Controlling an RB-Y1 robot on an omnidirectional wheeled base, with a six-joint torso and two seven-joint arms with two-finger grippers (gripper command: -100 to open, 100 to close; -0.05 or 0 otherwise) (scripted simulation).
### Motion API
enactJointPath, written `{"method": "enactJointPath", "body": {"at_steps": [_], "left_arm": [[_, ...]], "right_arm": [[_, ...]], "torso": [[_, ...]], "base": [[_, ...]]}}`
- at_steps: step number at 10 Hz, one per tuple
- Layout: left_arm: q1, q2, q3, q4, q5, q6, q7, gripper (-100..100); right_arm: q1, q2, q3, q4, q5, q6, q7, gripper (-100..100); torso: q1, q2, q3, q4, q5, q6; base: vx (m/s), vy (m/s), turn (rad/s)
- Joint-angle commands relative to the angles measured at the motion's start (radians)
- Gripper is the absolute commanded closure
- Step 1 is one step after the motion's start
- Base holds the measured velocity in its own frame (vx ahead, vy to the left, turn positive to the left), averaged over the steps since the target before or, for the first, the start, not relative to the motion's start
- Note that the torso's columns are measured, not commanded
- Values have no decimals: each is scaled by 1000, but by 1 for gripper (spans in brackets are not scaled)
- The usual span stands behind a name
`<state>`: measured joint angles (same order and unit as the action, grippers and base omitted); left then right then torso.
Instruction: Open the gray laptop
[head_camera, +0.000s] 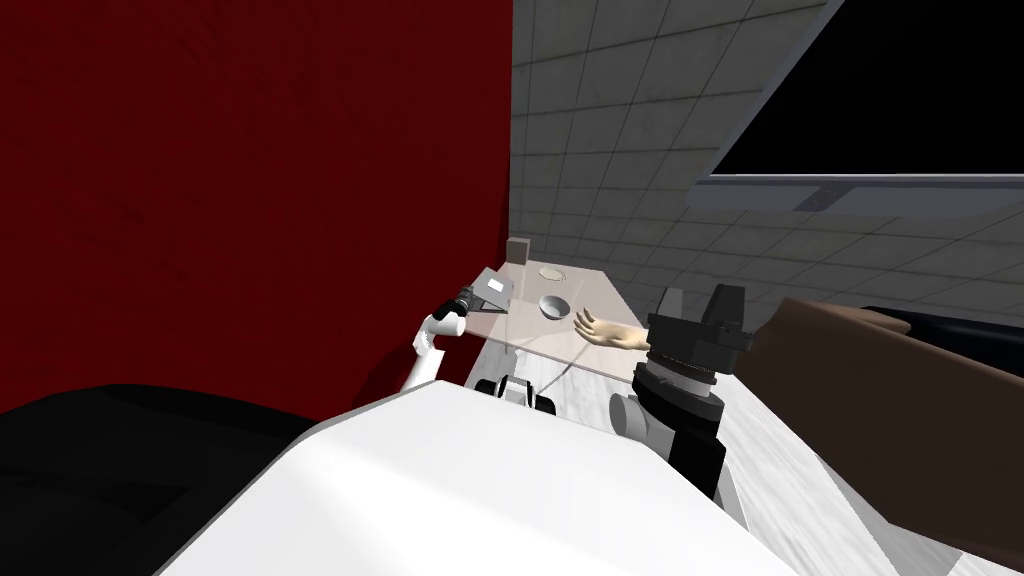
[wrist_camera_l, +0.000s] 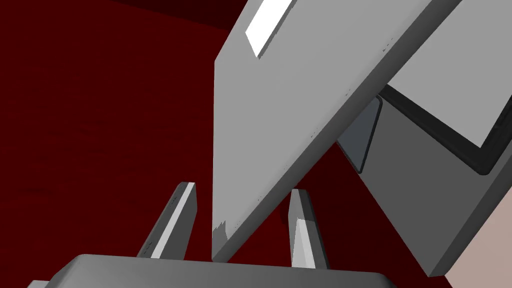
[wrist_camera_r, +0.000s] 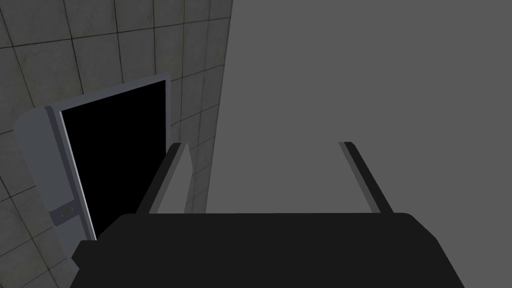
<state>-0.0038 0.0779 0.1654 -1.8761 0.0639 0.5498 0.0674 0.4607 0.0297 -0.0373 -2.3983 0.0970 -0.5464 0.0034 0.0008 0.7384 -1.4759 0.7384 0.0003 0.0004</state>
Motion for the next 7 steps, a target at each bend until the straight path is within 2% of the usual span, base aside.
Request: {"method": "enactJointPath", "body": {"at_steps": [1, 2, 7], "left_arm": [[3, -15, 3, -30, 15, 34, 16, -100], [3, -15, 3, -30, 15, 34, 16, -100], [12, -9, 14, -149, 21, 146, 23, -100]], "right_arm": [[0, 0, 0, 0, 0, 0, 0, 0], [0, 0, 0, 0, 0, 0, 0, 0], [0, 0, 0, 0, 0, 0, 0, 0]], "torso": [[-2, 0, 0, 0, -1, 0], [-5, 0, 0, 0, -2, 0], [0, 2, 1, 1, -1, -1]], "base": [[11, 54, -15], [18, -3, -4], [20, -13, -8]]}}
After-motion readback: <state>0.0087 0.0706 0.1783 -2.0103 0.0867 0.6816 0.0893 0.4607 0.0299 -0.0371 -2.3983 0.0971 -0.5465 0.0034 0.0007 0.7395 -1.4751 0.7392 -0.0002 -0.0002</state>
